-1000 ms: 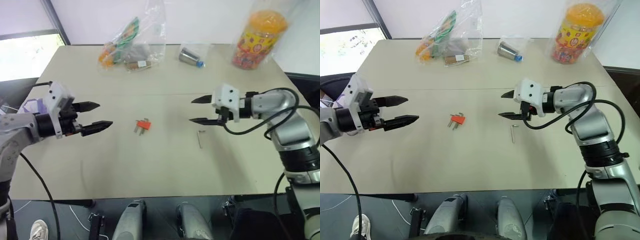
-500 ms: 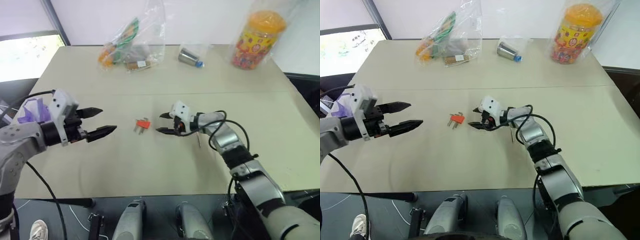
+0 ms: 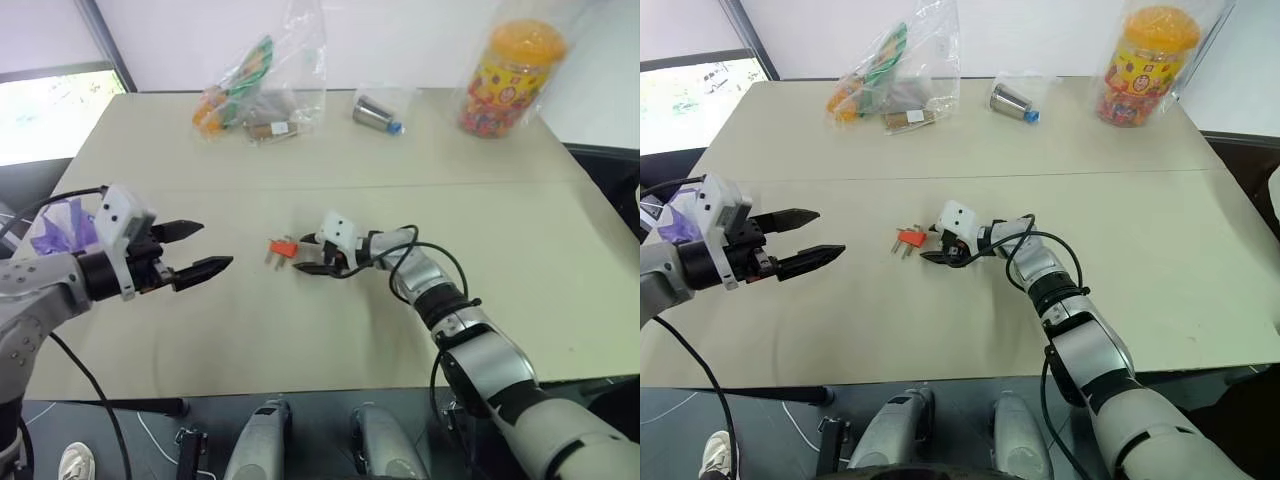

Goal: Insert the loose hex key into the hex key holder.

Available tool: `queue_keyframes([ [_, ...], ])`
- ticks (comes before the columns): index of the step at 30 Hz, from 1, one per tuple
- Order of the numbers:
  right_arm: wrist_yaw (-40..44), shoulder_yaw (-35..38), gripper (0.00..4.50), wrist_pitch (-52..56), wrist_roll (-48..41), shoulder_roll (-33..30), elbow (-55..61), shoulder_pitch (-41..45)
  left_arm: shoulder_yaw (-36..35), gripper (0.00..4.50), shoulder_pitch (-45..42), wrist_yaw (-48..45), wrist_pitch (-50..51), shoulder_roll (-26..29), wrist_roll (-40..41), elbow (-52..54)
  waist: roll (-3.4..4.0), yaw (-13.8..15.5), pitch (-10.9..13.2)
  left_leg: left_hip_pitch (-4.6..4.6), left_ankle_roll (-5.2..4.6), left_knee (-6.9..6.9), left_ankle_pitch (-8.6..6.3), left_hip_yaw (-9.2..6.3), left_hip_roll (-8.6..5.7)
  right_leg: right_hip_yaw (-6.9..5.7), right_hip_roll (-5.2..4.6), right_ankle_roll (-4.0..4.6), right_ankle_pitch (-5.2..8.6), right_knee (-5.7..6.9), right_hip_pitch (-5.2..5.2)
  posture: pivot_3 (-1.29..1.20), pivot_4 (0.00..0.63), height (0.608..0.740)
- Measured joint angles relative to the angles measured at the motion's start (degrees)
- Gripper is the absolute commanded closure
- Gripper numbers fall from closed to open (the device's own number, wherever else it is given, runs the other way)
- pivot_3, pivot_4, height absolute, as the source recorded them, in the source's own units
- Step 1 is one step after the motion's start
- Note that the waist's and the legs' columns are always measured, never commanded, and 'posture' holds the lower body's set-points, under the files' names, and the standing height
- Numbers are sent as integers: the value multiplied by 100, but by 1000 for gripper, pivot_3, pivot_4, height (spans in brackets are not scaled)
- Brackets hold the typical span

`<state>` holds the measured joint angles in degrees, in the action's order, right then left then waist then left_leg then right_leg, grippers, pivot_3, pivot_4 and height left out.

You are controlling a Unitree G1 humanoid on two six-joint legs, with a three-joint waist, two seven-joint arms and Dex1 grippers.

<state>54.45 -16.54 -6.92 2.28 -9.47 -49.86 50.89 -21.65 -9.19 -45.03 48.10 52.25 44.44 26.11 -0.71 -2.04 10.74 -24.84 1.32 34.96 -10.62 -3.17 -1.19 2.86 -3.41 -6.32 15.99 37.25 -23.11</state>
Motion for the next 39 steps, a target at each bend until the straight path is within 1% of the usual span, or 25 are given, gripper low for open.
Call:
queue_keyframes([
  [6,-133,5,1435,-170,102,267,-306,121,-4,78,7,30,0,17,2,15,0,-55,0,0,5,-7,3,-4,1,0,5,0,0,3,-5,0,150,740],
  [19,-329,34,1435,-592,228,393,-890,345,-187,78,214,180,1,18,9,229,0,-60,0,22,14,-16,8,-4,1,1,5,1,0,10,7,0,150,740],
  [22,-408,28,2300,-687,312,401,-942,350,-187,0,216,204,1,17,9,241,0,-61,0,40,14,-21,8,-4,1,2,4,2,1,8,23,0,150,740],
  [23,-465,26,2735,-723,335,406,-963,350,-187,0,217,217,0,17,8,249,1,-58,0,42,14,-21,8,-5,1,1,4,2,1,8,25,0,150,740],
  [24,-527,32,3261,-751,354,405,-991,358,-187,0,225,227,-1,17,7,254,0,-55,0,42,14,-20,8,-5,1,1,4,2,1,9,26,0,150,740],
  [25,-548,33,3503,-777,374,409,-1007,367,-187,0,233,234,-2,17,6,254,0,-55,-1,43,14,-20,8,-5,1,1,4,2,1,8,27,0,150,740],
  [33,-742,12,3496,-1000,548,412,-1000,360,-167,0,224,285,-31,0,-9,254,1,-56,0,43,15,-22,8,-5,1,1,4,2,1,8,27,0,150,740],
  [35,-1057,-20,3496,-1189,738,346,-917,328,-98,0,194,291,-100,-24,-25,245,1,-48,0,43,16,-22,9,-6,0,1,2,2,1,8,26,0,150,740],
  [39,-2143,-224,3496,-2266,1560,-330,-115,162,191,0,-110,286,-248,-138,-126,82,2,-27,3,36,18,-22,10,-3,-9,2,-6,2,1,4,21,0,150,740],
])
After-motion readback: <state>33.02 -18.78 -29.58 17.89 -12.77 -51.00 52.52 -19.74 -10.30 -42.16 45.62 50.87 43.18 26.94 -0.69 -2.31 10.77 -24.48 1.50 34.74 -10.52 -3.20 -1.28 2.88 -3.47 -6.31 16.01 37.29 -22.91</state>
